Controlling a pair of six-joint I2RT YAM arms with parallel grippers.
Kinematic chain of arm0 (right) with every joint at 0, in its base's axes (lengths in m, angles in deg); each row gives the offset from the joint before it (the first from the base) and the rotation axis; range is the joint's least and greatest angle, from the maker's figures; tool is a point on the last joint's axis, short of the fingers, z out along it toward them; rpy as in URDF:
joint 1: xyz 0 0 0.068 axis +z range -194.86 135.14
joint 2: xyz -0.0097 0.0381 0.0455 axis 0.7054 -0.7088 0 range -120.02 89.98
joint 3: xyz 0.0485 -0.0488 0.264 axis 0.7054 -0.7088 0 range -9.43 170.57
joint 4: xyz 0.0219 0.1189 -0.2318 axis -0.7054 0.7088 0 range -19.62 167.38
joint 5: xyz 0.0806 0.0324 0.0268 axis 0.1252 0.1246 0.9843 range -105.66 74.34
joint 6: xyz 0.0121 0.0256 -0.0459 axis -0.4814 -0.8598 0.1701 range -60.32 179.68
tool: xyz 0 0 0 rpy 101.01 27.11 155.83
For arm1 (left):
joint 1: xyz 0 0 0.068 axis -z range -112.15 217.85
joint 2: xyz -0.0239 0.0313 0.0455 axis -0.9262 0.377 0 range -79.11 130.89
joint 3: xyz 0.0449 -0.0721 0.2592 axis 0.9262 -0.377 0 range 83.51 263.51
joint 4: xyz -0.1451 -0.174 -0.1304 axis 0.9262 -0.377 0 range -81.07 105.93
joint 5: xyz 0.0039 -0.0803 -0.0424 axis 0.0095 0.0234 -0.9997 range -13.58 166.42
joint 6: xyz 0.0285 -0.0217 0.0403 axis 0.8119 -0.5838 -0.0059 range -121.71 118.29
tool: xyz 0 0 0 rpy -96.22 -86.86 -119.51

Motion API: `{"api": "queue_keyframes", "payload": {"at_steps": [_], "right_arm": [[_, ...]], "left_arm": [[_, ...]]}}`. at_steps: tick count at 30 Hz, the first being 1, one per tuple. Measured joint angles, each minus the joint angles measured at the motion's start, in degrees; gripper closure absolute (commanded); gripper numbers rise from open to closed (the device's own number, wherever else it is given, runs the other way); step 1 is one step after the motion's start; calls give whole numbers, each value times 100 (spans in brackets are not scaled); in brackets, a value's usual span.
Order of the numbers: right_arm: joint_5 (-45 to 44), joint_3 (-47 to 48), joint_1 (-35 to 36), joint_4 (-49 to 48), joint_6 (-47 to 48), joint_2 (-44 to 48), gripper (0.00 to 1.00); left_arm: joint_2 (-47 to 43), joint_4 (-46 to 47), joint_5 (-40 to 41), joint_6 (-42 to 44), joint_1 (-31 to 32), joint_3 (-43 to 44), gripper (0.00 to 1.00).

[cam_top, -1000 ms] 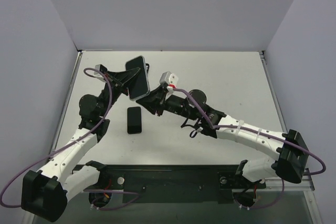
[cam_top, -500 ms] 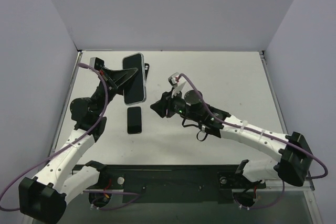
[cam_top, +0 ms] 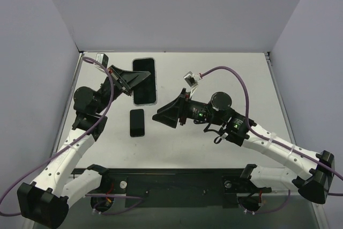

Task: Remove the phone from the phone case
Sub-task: Remove the phone case from the phone.

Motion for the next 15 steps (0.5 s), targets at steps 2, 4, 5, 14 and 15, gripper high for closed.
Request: {"api": "queue_keyframes", "payload": {"at_steps": [2, 4, 5, 14, 15], "right_arm": [[173, 2, -2, -192, -164, -42, 50], [306, 33, -2, -297, -280, -81, 53], [354, 68, -7, -321, -319, -101, 57], [570, 459, -203, -540, -599, -363, 64], [577, 485, -227, -549, -614, -400, 66]], "left_arm": [[-2, -127, -33, 107, 2, 0, 100], [-2, -232, -55, 164, 0, 0, 100], [-2, -269, -68, 192, 0, 0, 100], [-37, -339, -197, 282, 0, 0, 100], [-42, -339, -210, 282, 0, 0, 100]]}}
